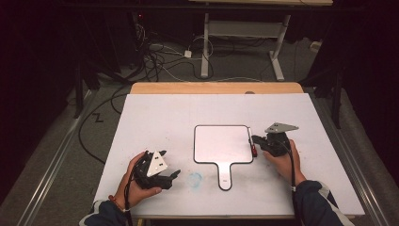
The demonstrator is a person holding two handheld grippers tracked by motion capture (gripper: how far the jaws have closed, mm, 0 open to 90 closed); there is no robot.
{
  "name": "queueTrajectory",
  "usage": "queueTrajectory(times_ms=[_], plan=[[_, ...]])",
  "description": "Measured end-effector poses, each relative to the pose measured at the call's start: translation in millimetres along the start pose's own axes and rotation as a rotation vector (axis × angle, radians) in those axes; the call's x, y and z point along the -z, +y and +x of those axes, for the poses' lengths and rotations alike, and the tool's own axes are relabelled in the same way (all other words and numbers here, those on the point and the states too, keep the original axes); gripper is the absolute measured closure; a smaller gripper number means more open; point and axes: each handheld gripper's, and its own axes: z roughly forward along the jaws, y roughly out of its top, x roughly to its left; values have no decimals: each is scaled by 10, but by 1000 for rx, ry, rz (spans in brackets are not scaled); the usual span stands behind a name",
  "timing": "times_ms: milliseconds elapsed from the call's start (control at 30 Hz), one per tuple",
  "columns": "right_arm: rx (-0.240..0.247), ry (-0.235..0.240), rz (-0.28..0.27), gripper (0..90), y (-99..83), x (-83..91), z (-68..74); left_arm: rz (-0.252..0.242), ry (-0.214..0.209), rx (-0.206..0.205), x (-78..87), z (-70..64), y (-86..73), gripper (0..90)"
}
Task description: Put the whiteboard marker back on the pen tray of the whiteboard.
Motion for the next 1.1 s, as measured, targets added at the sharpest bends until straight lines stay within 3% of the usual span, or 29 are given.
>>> queueTrajectory(times_ms=[133, 267, 467, 533, 633, 900, 1000, 1100], plan=[[19, -3, -49, 848, 30, 115, 24, -2, 3, 3, 1, 5, -3, 179], [80, 4, -120, 758, 26, 322, 80, -6, 7, 5, 1, 16, 1, 179], [157, -40, -196, 581, -50, 708, 134, -6, 17, 1, -15, 20, 14, 179], [159, -48, -219, 534, -92, 816, 144, -7, 19, 1, -15, 21, 13, 179], [169, -59, -235, 450, -158, 934, 153, -10, 24, 0, -14, 22, 16, 178], [204, -103, -267, 326, -293, 1086, 194, -6, 33, -8, -13, -1, 11, 178], [206, -161, -247, 292, -322, 1096, 217, -4, 37, -11, -16, -4, 6, 178], [200, -151, -258, 288, -375, 1121, 218, 1, 43, -17, -20, -7, 0, 178]])
